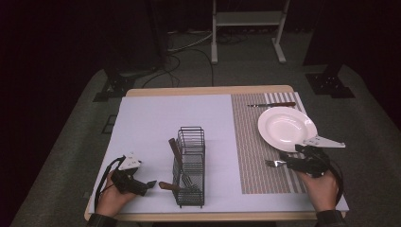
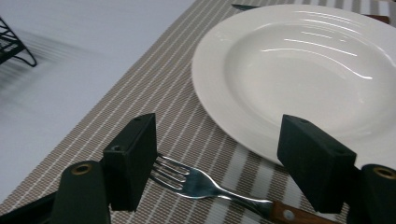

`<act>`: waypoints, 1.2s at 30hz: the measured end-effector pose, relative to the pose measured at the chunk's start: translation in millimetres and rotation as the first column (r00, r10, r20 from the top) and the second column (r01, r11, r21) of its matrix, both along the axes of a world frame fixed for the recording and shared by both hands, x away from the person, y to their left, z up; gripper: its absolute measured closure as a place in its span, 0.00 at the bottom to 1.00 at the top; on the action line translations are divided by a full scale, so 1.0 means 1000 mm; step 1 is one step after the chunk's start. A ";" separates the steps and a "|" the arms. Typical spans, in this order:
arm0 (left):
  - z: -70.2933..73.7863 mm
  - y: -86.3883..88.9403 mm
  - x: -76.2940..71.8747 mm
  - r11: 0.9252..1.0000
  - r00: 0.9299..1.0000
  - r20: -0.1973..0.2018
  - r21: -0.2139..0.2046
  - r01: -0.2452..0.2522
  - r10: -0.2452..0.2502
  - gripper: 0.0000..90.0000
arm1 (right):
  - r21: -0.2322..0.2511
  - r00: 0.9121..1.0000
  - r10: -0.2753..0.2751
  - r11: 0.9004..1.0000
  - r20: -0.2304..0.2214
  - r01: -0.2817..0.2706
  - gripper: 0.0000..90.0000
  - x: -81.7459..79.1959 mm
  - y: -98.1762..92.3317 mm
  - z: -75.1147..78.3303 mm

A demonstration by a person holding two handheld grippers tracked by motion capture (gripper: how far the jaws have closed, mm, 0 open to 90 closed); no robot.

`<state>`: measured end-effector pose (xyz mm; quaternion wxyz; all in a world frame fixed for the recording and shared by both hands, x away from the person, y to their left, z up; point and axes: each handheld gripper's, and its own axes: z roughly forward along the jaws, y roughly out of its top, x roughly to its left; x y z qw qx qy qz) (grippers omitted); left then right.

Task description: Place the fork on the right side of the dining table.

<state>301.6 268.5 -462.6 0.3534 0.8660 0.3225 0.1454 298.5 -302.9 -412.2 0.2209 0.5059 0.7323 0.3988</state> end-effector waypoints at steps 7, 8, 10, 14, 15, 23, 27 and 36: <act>0.000 0.000 0.000 1.000 1.000 0.000 0.000 0.000 0.000 0.00 | 0.007 0.998 0.061 0.998 0.005 -0.061 0.30 -0.001 0.018 0.001; 0.000 0.000 0.000 1.000 1.000 0.000 0.000 0.000 0.000 0.00 | 0.006 0.997 0.083 0.997 0.007 -0.083 0.30 -0.001 0.023 0.000; 0.000 0.000 0.000 1.000 1.000 0.000 0.001 0.000 0.000 0.00 | 0.011 0.996 0.092 0.996 0.003 -0.092 0.30 -0.001 0.025 0.000; 0.000 0.000 0.000 1.000 1.000 0.001 0.001 0.000 0.000 0.00 | 0.006 0.992 0.130 0.992 0.005 -0.130 0.29 -0.001 0.037 0.000; 0.000 0.000 0.000 1.000 1.000 0.001 0.001 0.000 0.000 0.00 | 0.007 0.990 0.141 0.990 0.005 -0.141 0.29 -0.001 0.040 0.000; 0.000 0.000 0.000 1.000 1.000 0.002 0.002 -0.001 0.001 0.00 | -0.007 0.976 0.218 0.976 0.006 -0.218 0.29 -0.001 0.066 -0.002; 0.000 0.000 -0.001 1.000 1.000 0.002 0.001 -0.002 0.002 0.00 | -0.017 0.965 0.262 0.965 0.007 -0.261 0.29 -0.001 0.080 -0.004; 0.000 0.000 0.000 1.000 1.000 0.001 0.002 -0.002 0.002 0.00 | -0.021 0.937 0.348 0.937 -0.020 -0.349 0.29 0.002 0.114 -0.011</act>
